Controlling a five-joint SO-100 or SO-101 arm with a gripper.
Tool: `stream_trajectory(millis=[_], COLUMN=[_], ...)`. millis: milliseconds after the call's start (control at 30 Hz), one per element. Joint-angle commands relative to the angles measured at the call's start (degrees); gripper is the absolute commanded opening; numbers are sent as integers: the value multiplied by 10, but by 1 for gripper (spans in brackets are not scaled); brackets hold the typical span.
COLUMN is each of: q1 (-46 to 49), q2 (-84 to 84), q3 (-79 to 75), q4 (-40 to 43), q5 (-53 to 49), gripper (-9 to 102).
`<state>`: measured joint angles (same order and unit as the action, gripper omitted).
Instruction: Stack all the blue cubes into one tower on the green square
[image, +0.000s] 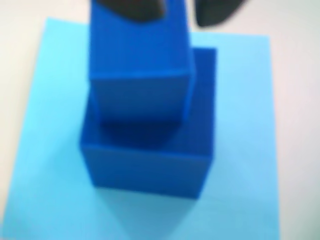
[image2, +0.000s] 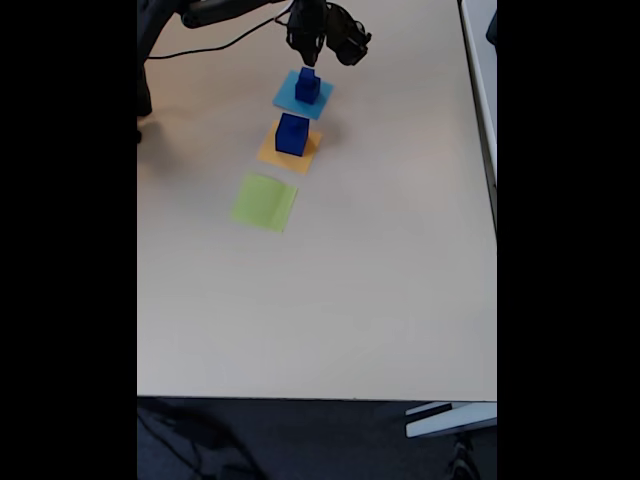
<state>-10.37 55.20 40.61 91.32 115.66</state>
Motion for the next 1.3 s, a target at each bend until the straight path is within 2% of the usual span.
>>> stream_trajectory(millis=[0, 533, 833, 1267], q1=[7, 20, 6, -5], q2=[62, 94, 127, 139], q3=[-20, -6, 76, 115], q4=[-2, 2, -11, -21], q5=[-6, -19, 14, 15], gripper=[0, 0, 0, 0])
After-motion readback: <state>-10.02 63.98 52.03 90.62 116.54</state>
